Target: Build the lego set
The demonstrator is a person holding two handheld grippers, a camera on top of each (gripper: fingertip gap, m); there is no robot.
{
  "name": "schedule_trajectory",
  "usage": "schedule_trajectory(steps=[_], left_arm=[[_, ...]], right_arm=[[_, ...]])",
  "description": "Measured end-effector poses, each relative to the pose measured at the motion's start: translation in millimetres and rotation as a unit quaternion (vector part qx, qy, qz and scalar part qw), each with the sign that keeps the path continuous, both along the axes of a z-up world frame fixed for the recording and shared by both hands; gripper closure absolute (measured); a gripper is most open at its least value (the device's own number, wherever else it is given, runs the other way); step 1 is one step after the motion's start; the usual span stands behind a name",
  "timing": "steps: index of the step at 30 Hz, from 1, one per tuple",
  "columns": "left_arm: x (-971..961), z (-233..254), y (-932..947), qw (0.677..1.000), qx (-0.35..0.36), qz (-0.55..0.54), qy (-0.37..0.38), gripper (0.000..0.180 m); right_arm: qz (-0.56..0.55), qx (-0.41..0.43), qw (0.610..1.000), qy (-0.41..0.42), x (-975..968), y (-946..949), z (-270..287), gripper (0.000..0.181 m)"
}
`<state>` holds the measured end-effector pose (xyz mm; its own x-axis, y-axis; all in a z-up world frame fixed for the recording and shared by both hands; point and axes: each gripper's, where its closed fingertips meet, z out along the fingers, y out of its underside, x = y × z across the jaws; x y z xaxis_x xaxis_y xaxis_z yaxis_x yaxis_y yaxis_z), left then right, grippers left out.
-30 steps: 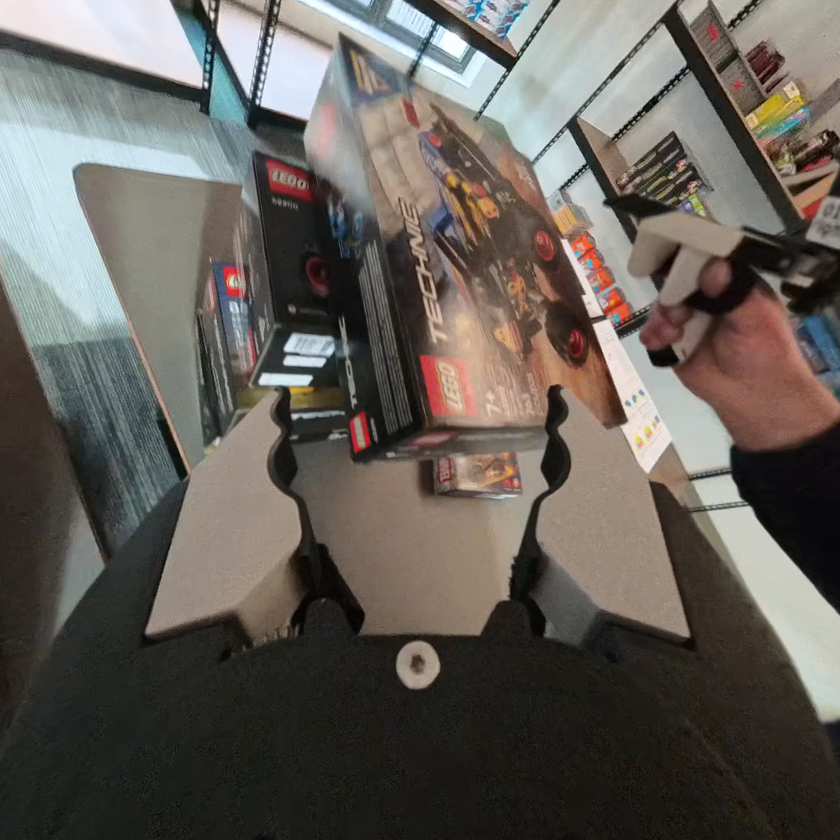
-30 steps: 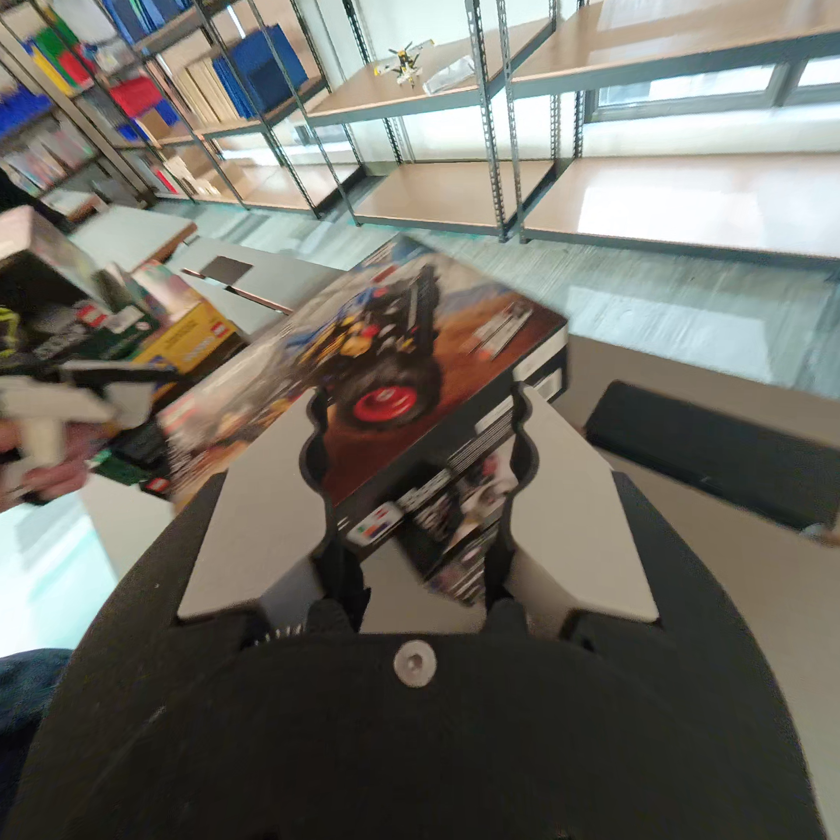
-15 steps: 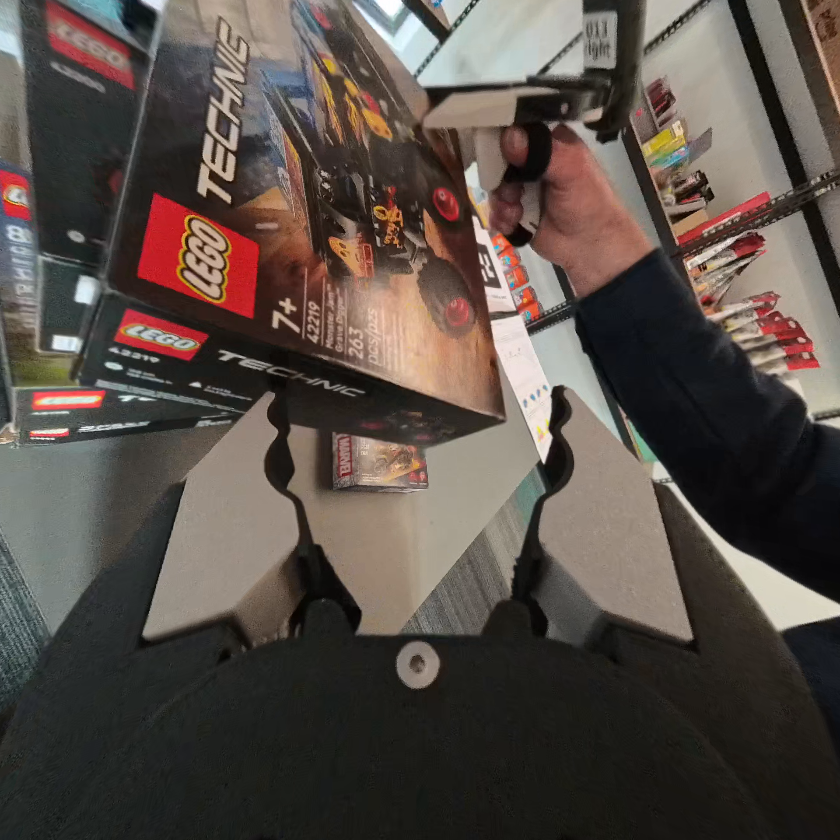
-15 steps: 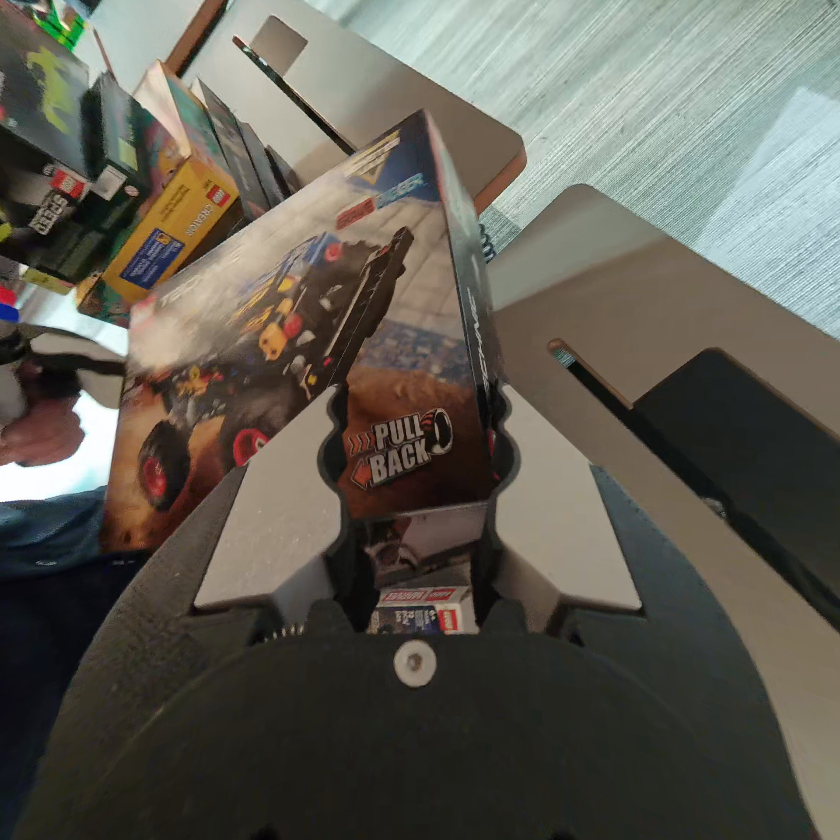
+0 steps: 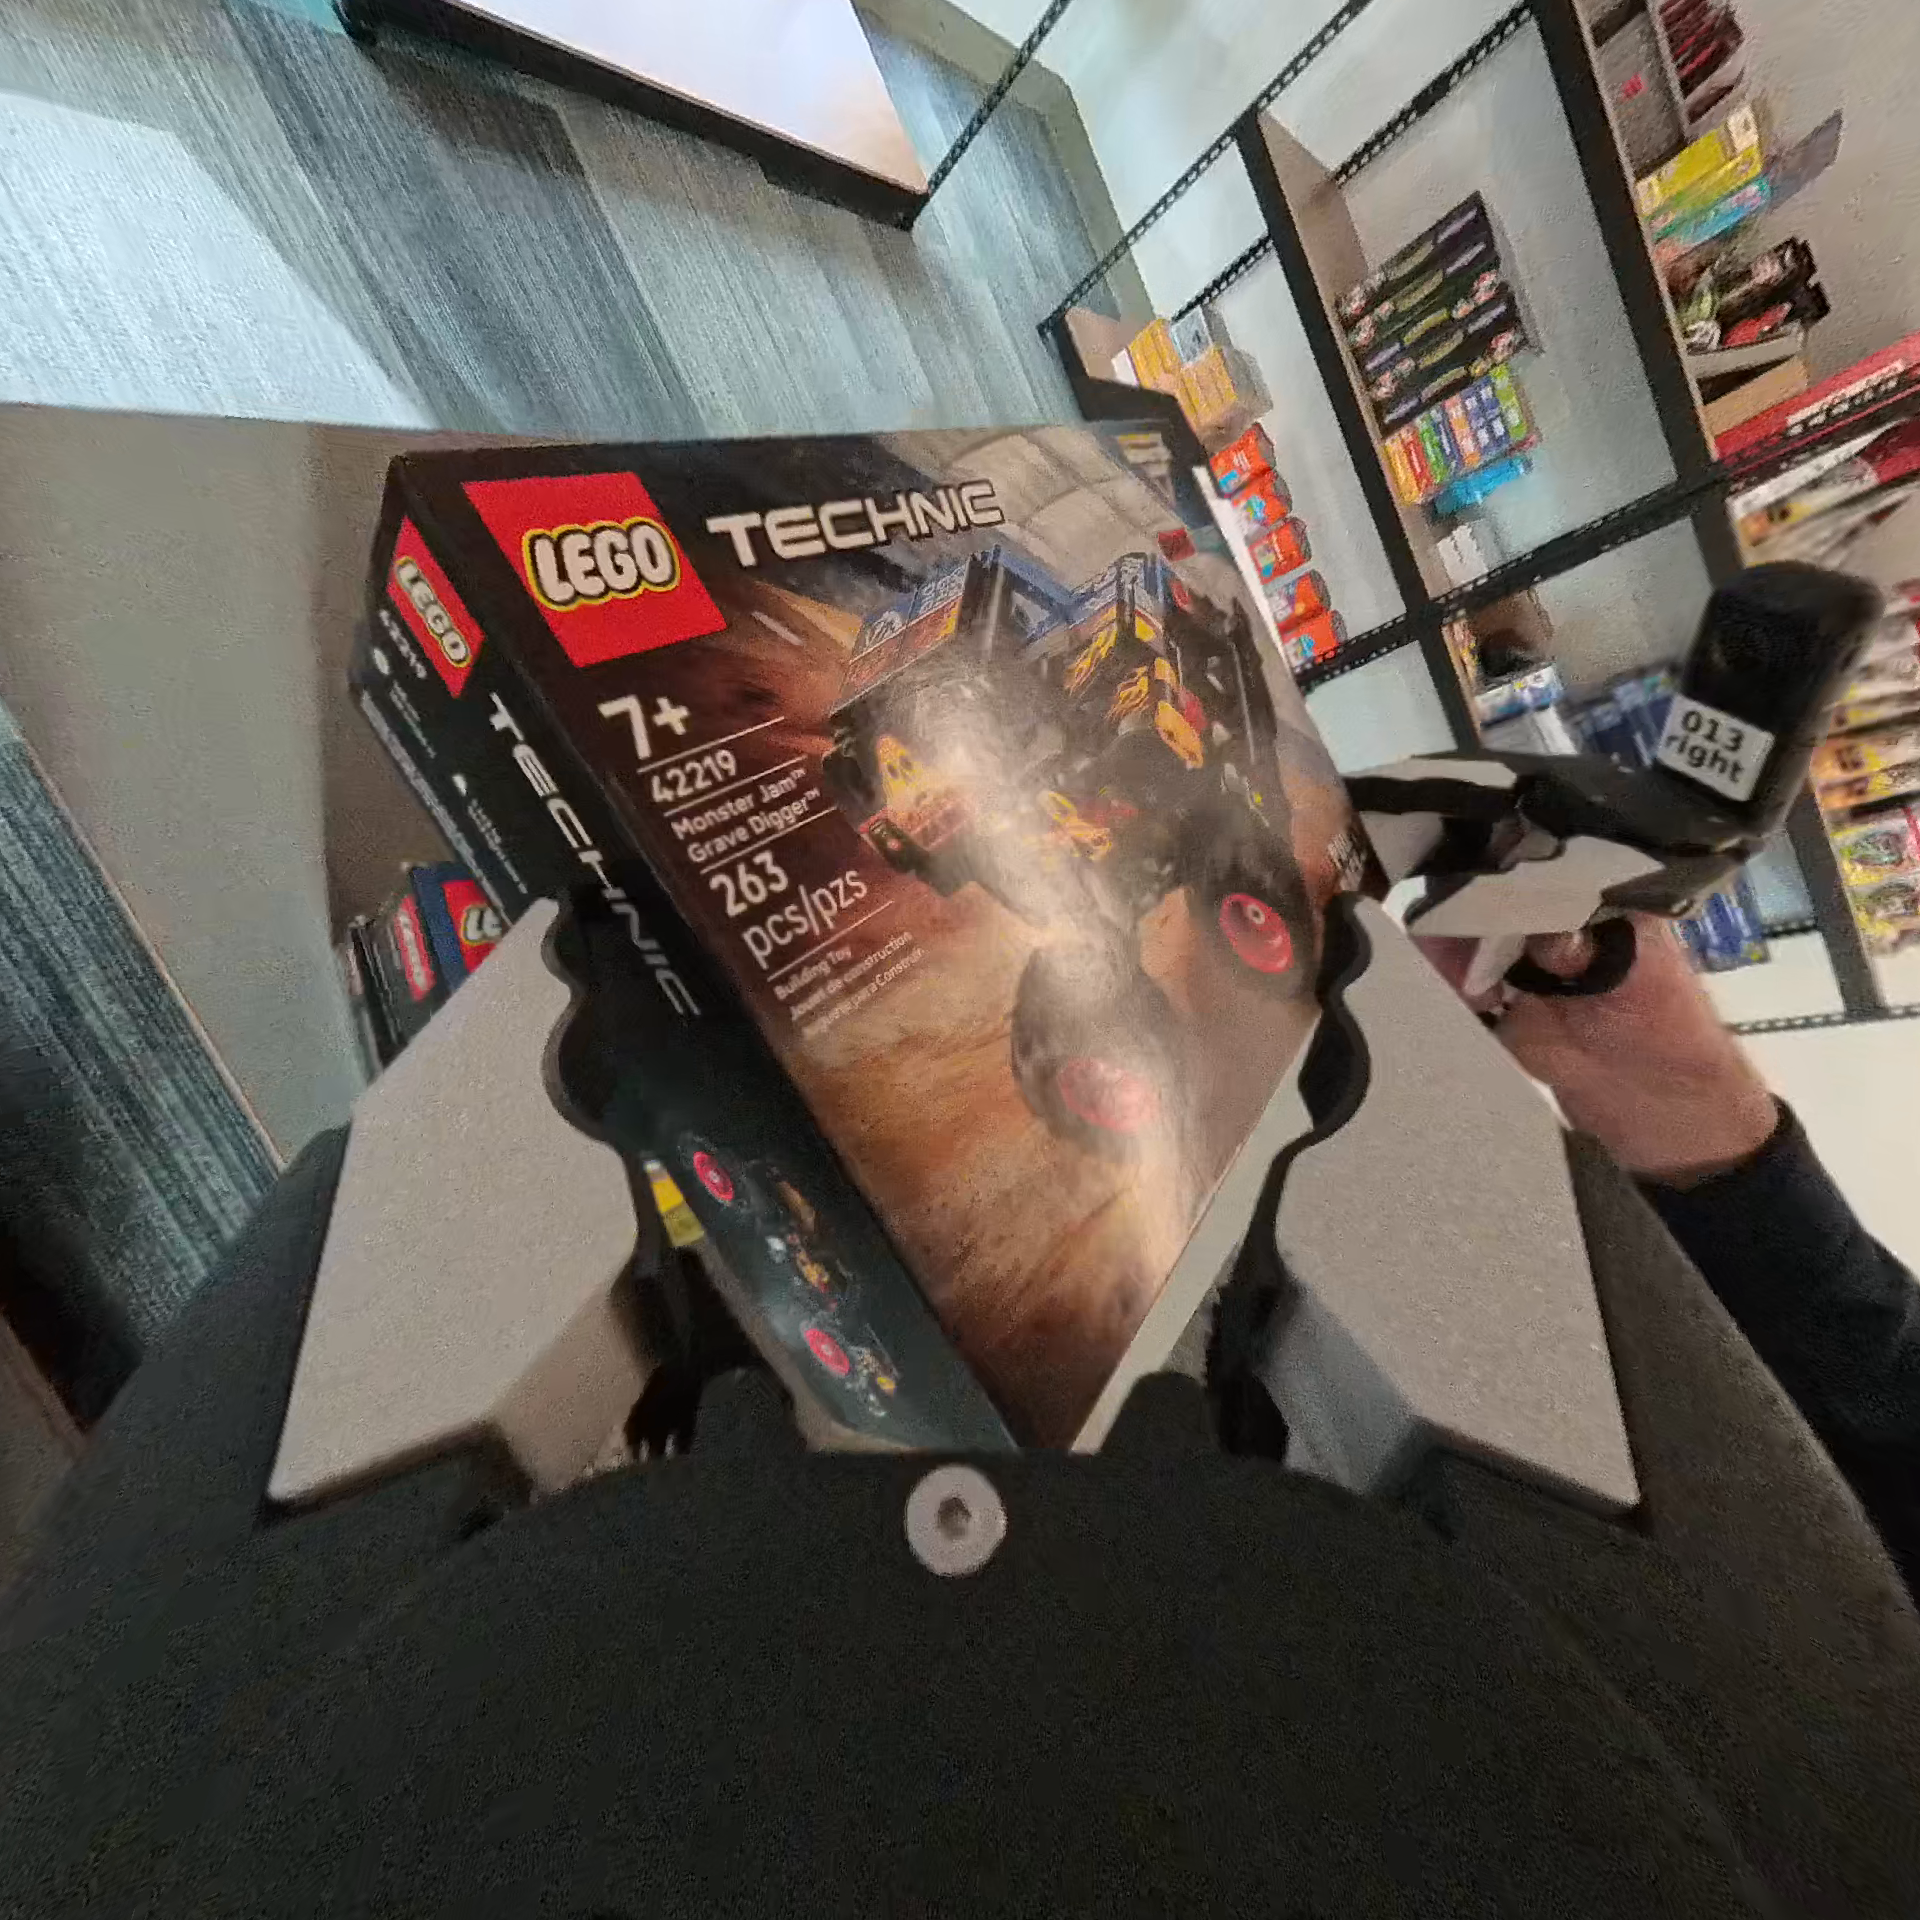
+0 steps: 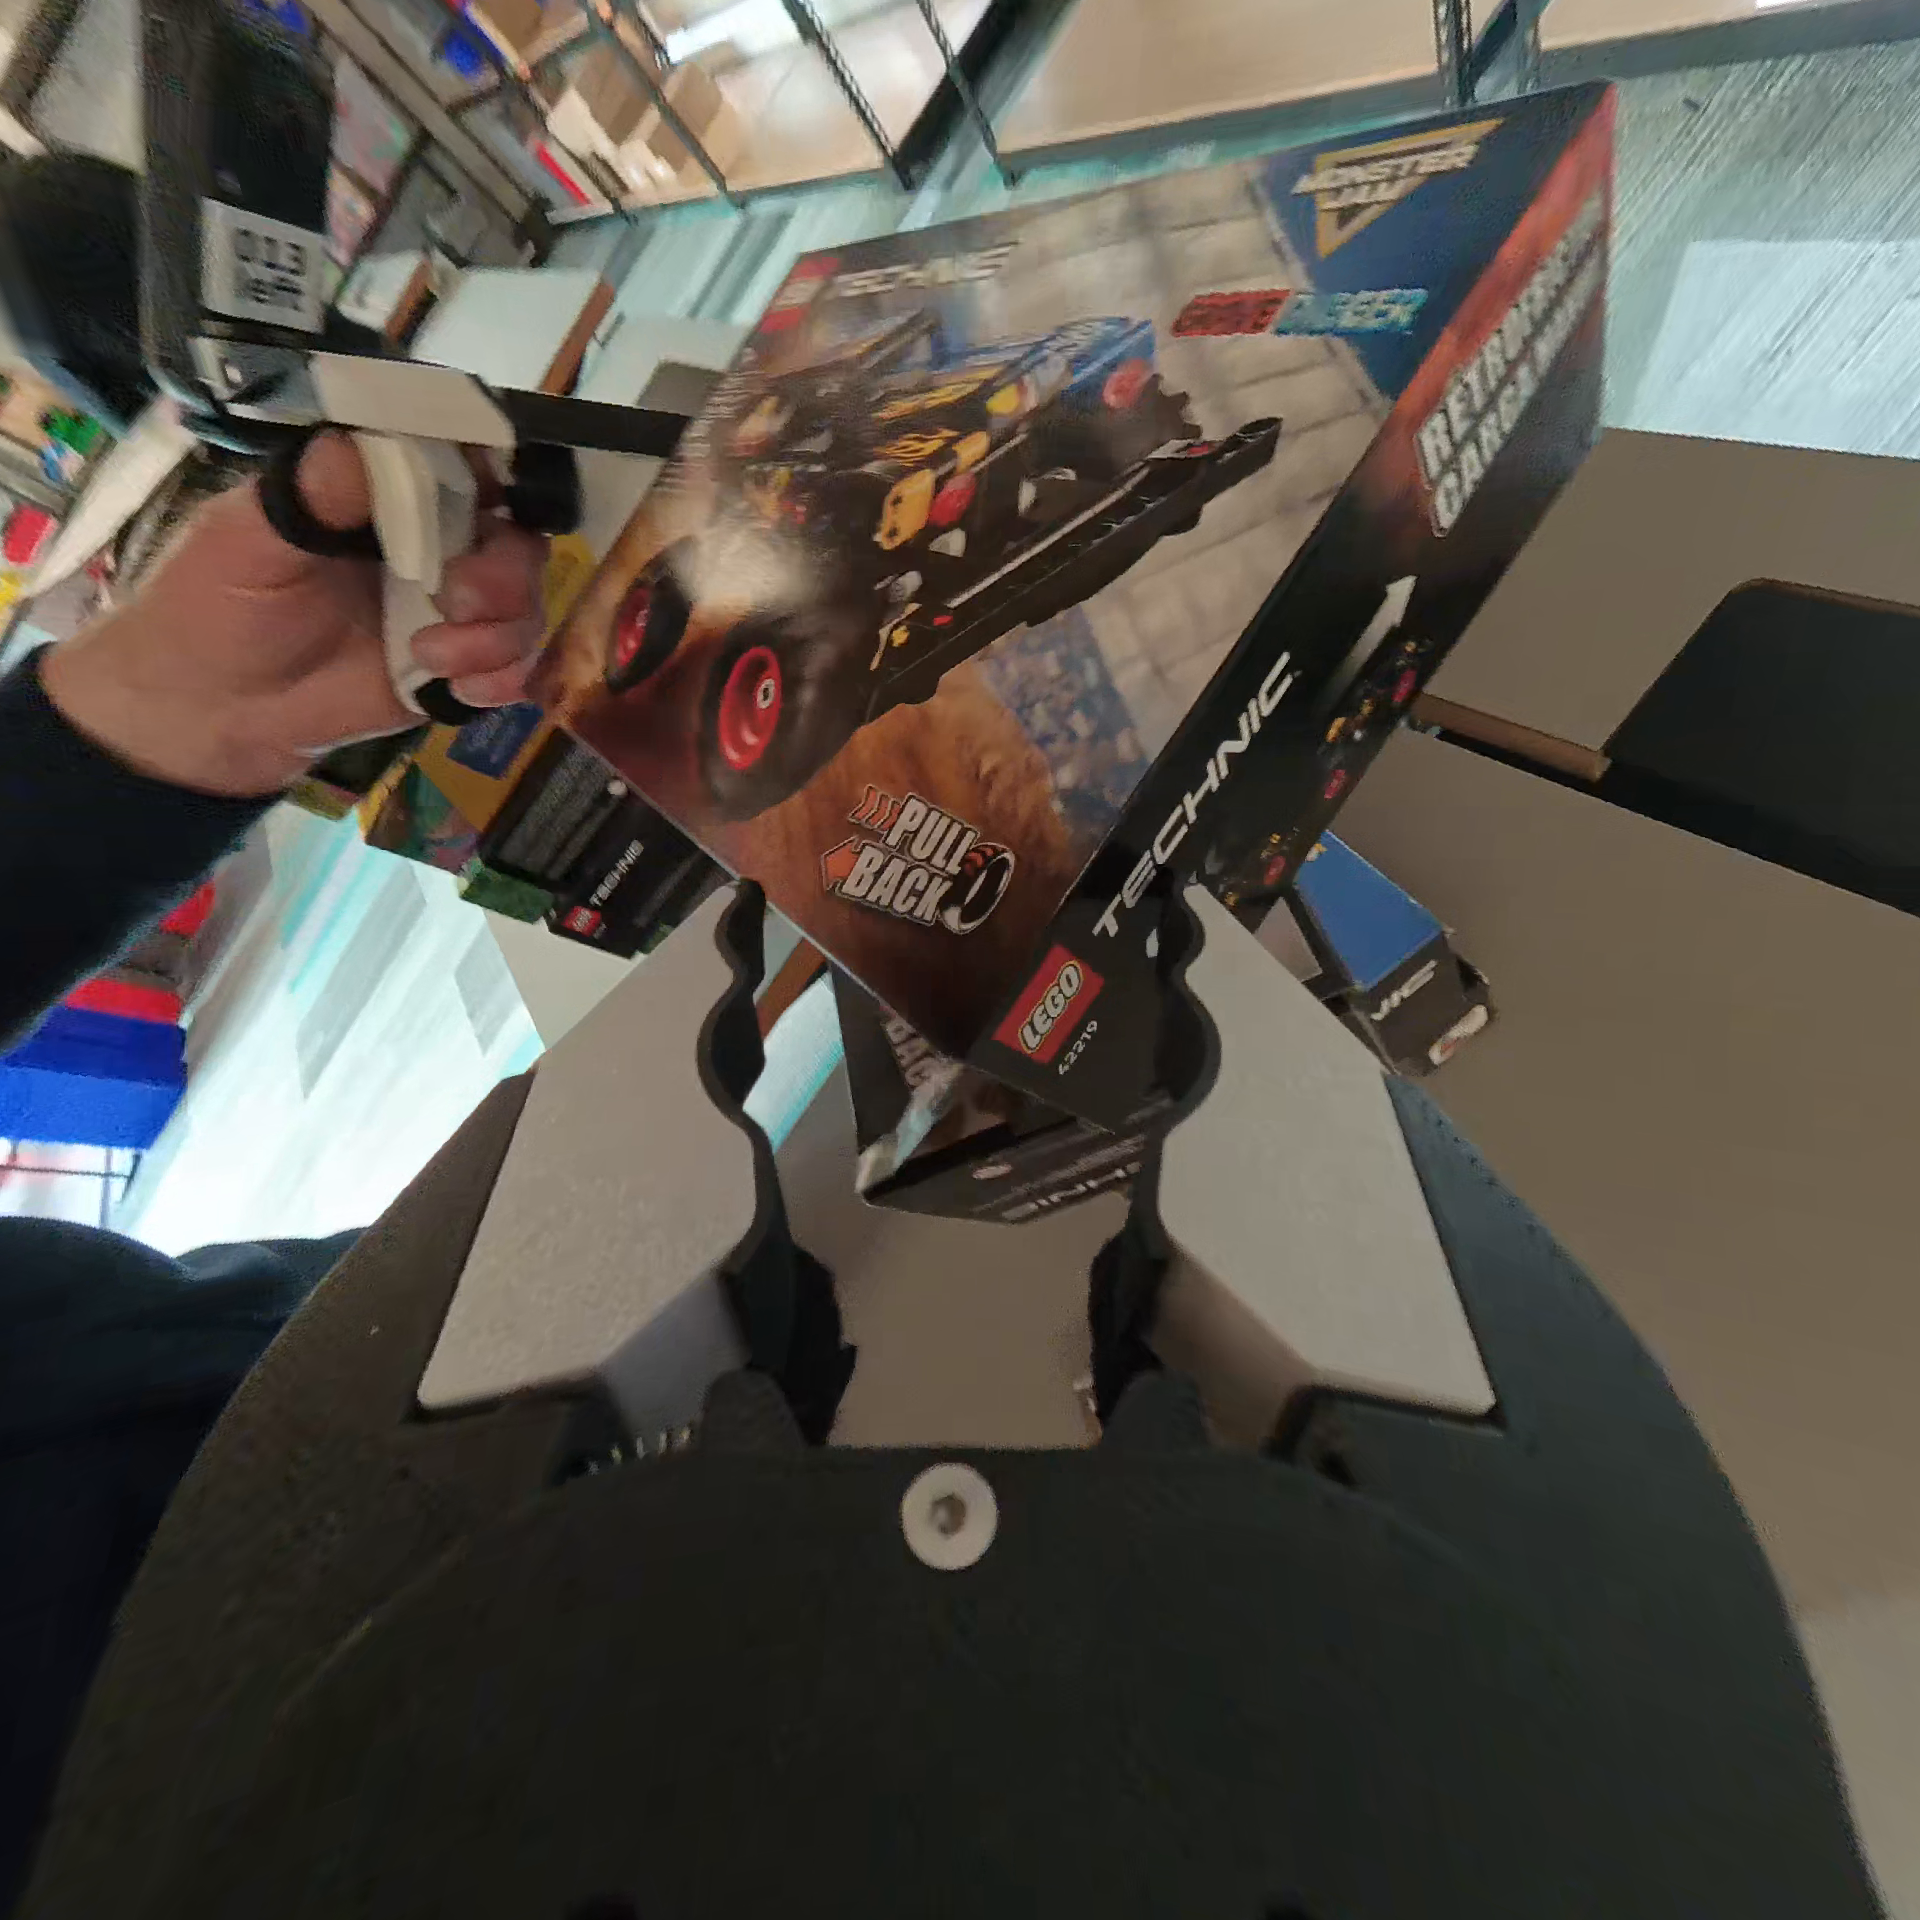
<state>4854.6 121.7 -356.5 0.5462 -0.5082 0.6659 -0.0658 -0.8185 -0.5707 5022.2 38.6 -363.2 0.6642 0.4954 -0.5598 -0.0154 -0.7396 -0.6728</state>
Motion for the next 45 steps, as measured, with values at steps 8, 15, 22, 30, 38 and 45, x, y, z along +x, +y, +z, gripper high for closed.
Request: schedule_trajectory(steps=[8, 15, 22, 30, 38, 45], left_arm=[[9.6, -0.5, 31.9, 1.000, -0.002, -0.019, -0.019, 0.030], [13.3, 1.2, 31.2, 0.994, -0.011, -0.109, -0.031, 0.045], [38.5, -7.2, 27.8, 0.981, 0.017, -0.192, 0.020, 0.086], [-1.1, -25.0, 25.6, 0.981, -0.101, -0.111, -0.119, 0.080], [-13.5, -51.5, 8.6, 0.970, -0.160, -0.085, -0.162, 0.067], [-27.2, -53.5, -12.4, 0.982, -0.141, -0.049, -0.119, 0.066]], right_arm=[[-0.032, 0.041, 0.999, -0.005, -16.8, 4.6, 38.1, 0.109], [-0.036, 0.027, 0.999, -0.020, -37.5, -42.0, 46.3, 0.111], [-0.058, -0.040, 0.996, 0.049, -46.7, -102.2, -10.8, 0.142], [-0.164, -0.051, 0.976, 0.132, -11.9, -92.9, -26.0, 0.080], [-0.113, -0.070, 0.976, 0.170, -38.6, -53.6, -44.5, 0.071], [-0.036, -0.102, 0.979, 0.172, -24.8, -26.7, -43.6, 0.072]])
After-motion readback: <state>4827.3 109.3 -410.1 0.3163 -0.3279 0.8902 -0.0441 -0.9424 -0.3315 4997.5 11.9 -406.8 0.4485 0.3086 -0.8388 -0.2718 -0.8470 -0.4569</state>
